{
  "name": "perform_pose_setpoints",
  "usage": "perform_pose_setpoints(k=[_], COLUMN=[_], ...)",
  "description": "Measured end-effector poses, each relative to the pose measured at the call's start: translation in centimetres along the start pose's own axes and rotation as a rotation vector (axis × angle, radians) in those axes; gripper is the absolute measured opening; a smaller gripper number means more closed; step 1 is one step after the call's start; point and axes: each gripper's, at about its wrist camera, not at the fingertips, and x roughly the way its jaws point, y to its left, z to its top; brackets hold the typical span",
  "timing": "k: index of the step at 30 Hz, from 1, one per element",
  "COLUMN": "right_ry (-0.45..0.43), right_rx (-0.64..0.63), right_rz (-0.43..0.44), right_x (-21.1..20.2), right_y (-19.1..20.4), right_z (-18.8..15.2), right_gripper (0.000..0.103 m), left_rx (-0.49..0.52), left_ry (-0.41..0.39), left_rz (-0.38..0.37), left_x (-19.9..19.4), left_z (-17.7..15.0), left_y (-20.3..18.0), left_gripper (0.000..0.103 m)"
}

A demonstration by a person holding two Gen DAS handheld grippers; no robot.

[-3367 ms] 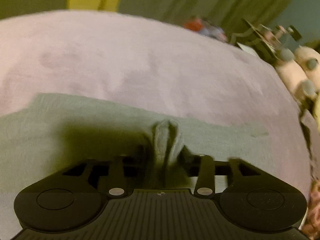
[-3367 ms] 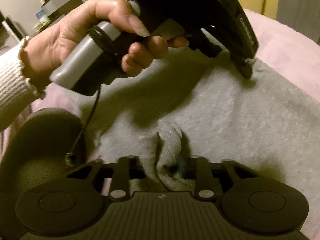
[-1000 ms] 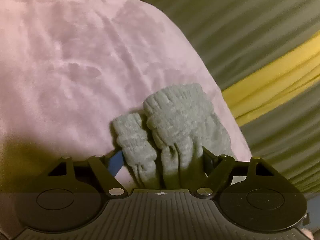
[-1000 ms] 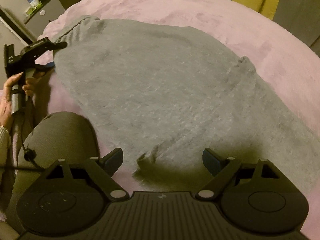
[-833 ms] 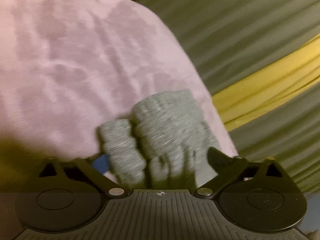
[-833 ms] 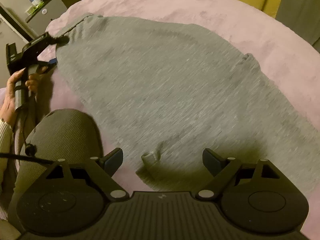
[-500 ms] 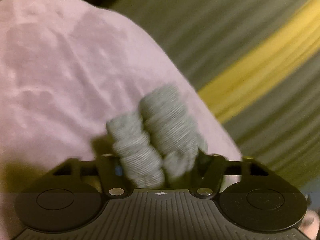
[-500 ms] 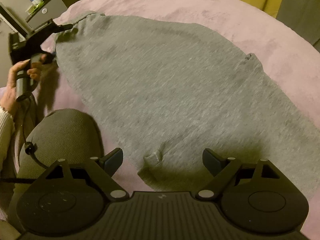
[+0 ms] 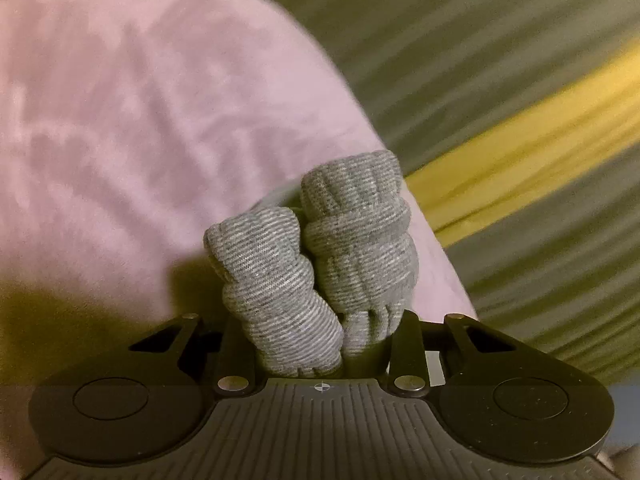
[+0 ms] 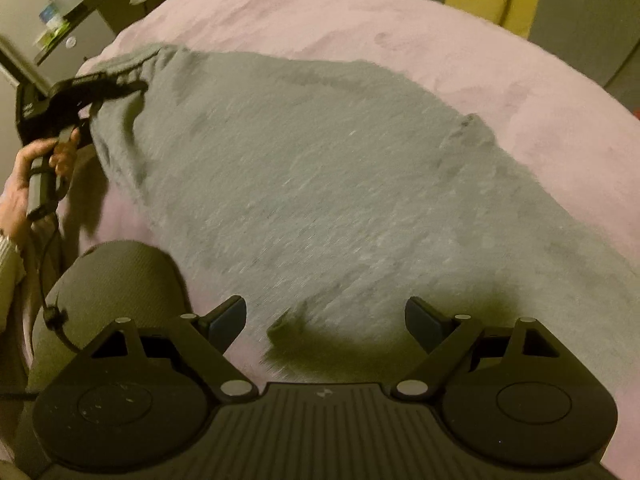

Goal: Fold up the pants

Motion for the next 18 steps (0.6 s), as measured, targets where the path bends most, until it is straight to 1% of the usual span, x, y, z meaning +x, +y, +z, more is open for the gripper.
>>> perform_pose_setpoints(k=[3,6,9,11,12,15,17,18], right_ry=[-0.042,-0.087,-0.146,-0.198,-0.216,-0.286,-0.326,-0.349], right_rx=[0.021,0.055,0.113,0.162,0.183,0.268,0.321,0.353], right_rz=[-0.002,-0.01,-0.014,-0.01,-0.008,0.006,0.012,0.013], right_x=[-1.5,-3.0,-4.9,-6.5,-7.1,-9.6,-11.2,-12.1], right_y=[-0.6,-1.3,-2.6,-3.6,-4.0,-5.9,-7.2,-7.9], right_z=[-0.1,-0.2,-0.3,-0.4,-0.4,-0.8,-1.2,-1.4], right_gripper=[0.087,0.087,0.087,0.087,0.087,0.087,0.087,0.087], left_rx=[0.08,0.16,0.246,0.29,0.323,0.469,0.573,0.622], left_ry=[-0.022,-0.031,-0.03,-0.005,0.01,0.059,0.118,0.149], left_rz=[-0.05,-0.101,-0.193,-0.255,-0.287,-0.362,-0.388,-0.387], left_x=[-1.5,-2.6,-3.5,-3.6,-3.5,-2.6,-1.1,-0.2], left_z=[-0.2,-0.7,-2.0,-3.2,-4.1,-8.2,-12.3,-14.7], left_y=[-3.4,-7.5,-12.2,-15.3,-17.1,-22.4,-25.6,-26.9], left_gripper=[0.032,0.032,0.032,0.032,0.032,0.032,0.032,0.032])
